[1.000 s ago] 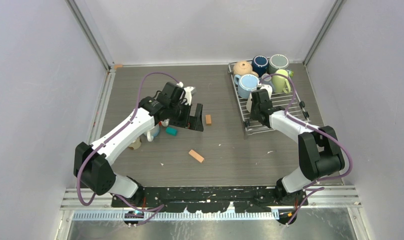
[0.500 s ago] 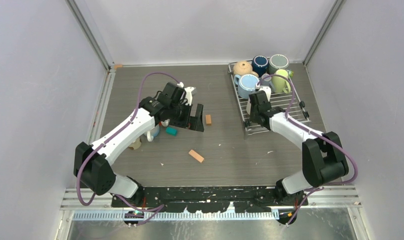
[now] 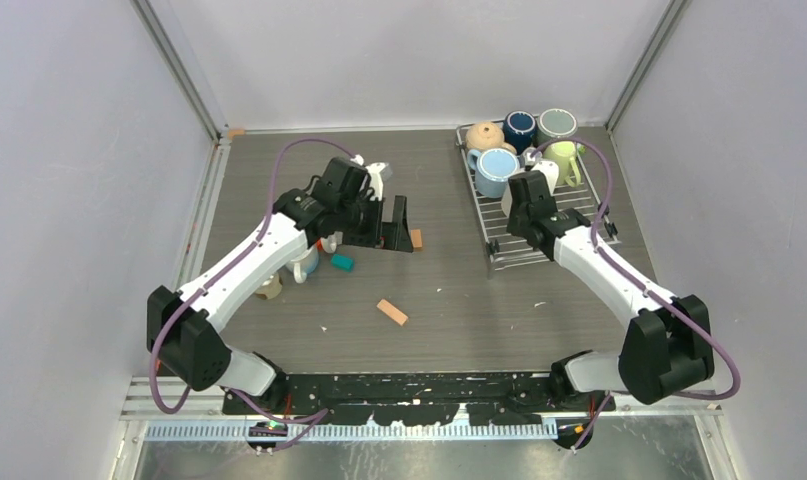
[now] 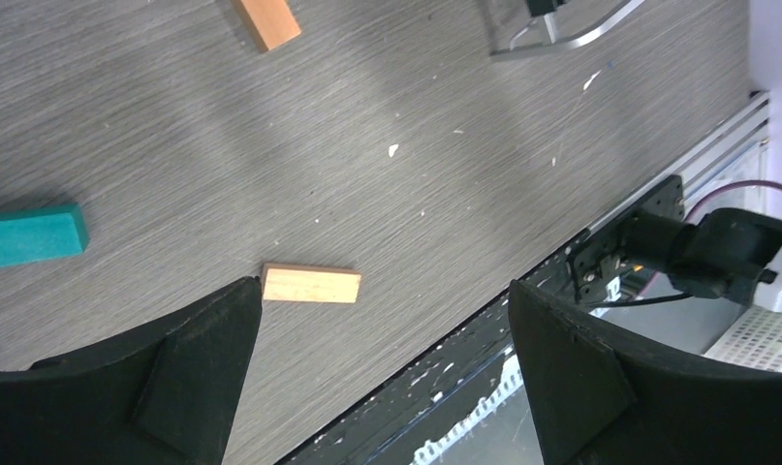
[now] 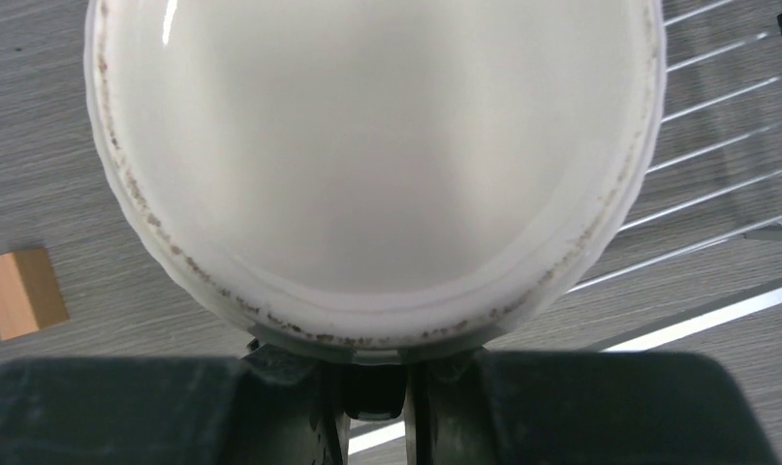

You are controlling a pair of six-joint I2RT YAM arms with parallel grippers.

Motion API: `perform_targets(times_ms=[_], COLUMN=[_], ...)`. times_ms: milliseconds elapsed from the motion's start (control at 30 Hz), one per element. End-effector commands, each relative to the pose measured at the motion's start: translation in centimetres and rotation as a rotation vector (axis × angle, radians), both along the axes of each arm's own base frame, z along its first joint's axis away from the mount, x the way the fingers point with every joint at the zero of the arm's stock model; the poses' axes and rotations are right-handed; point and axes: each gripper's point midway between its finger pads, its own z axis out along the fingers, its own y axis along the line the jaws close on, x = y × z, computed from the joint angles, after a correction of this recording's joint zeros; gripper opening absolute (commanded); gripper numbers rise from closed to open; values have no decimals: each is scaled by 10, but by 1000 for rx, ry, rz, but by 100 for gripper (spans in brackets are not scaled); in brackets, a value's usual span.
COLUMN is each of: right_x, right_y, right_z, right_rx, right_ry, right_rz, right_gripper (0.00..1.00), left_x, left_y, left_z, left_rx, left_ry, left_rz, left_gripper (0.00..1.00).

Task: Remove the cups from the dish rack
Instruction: Unload the cup from the dish rack.

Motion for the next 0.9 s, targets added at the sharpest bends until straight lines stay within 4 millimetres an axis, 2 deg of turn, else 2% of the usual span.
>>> perform_targets(times_ms=[0, 300, 567, 667, 867], right_x=[16, -1, -14, -16, -20], right_y=[20, 88, 158, 177, 200], right_z=[78, 124, 158, 168, 191], right_rx=[117, 332, 597, 690, 834], right_ry=[-195, -213, -219, -219, -233], right_rz=[13, 207, 402, 458, 536], right_gripper=[1, 1, 1, 1, 1], left_x=[11, 29, 53, 60, 70], left_y=[-17, -27, -34, -33, -28], left_z=[58, 103, 141, 145, 146], left_rx=[-160, -331, -633, -708, -786], left_ry=[-103, -125, -54, -19, 28], left_rz=[31, 114, 134, 146, 177], left_gripper=[100, 100, 100, 100, 100])
